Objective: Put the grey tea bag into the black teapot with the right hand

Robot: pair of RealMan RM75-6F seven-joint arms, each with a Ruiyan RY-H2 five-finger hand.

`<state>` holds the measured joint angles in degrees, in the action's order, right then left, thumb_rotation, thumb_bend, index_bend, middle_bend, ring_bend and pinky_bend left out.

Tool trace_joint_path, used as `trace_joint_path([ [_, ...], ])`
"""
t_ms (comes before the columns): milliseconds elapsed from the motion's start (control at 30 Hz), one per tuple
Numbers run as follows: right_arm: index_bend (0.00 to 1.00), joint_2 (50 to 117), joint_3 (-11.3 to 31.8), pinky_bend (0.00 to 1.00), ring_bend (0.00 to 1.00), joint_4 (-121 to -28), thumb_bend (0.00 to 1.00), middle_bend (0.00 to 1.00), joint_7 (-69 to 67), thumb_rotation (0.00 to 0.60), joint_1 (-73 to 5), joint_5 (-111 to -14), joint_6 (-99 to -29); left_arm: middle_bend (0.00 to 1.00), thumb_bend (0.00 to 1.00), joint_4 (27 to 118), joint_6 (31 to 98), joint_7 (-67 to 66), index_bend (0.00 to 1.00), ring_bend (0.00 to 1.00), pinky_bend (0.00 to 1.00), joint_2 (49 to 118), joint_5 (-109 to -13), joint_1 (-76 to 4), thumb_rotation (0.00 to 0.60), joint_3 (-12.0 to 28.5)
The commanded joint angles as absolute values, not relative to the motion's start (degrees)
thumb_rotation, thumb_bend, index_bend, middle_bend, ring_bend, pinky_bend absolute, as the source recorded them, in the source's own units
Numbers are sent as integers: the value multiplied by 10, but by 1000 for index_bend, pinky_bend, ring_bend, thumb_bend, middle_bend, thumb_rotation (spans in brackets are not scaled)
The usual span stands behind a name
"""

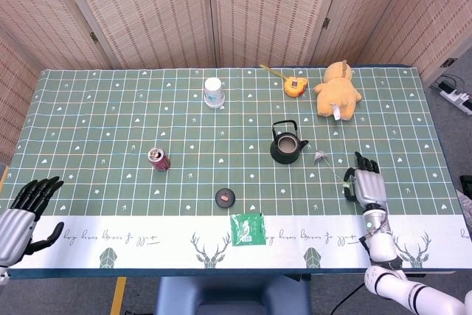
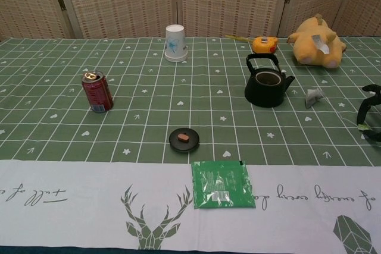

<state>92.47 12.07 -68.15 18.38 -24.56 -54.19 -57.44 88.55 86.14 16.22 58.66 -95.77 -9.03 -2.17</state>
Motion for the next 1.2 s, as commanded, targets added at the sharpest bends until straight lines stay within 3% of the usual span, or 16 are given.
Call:
trace_joint_path([
  [33, 470, 927, 120, 0, 0, -679, 424, 0, 186, 600, -246, -542, -577, 0, 412, 885, 863, 164, 0, 0, 0, 586, -958, -90, 600, -22],
  [733, 570, 939, 115, 0, 0, -643, 425, 0, 177, 600, -243, -548, -577, 0, 411, 883, 864, 161, 0, 0, 0, 587, -963, -89, 600, -23],
  [1200, 579, 920, 121, 0, 0, -667, 425, 1, 172, 600, -238, -557, -592, 0, 411, 881, 865, 159, 0, 0, 0, 588, -964, -90, 600, -23],
])
